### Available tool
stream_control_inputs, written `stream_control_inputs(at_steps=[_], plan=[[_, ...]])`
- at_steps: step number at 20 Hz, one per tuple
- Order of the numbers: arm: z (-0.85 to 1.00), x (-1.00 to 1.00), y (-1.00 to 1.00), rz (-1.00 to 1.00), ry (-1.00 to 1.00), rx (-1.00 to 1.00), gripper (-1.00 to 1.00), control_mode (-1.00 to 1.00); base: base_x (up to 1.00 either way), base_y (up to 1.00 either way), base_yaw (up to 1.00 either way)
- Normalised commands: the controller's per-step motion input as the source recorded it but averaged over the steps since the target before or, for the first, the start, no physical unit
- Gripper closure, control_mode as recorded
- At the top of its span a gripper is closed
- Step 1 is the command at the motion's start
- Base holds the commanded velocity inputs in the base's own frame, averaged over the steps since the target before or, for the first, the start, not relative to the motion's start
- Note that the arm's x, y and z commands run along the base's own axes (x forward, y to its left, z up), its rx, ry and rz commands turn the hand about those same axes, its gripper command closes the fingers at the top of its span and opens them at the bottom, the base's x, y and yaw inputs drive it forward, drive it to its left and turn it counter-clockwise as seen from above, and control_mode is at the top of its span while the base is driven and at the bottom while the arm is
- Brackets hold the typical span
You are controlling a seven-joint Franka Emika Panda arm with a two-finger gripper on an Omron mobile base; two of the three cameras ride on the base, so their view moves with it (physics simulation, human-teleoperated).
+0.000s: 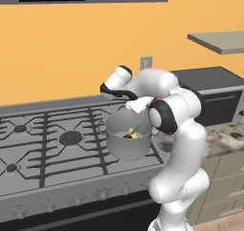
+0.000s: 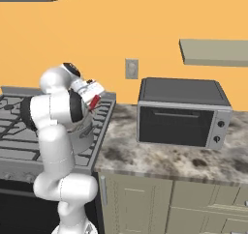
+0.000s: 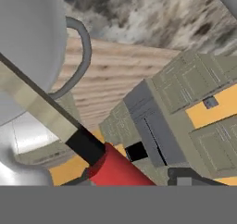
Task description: Put the tomato and lemon wedge in the pot. Retrieve the spatula and lightly stir the vegetables in the pot.
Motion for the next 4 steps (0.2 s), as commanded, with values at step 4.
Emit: stream_control_inputs(at_steps=[4], plan=[[-0.07,0.0,0.25,0.04,0.09,-0.07,1.0,-1.0,0.0,0.0,0.0]])
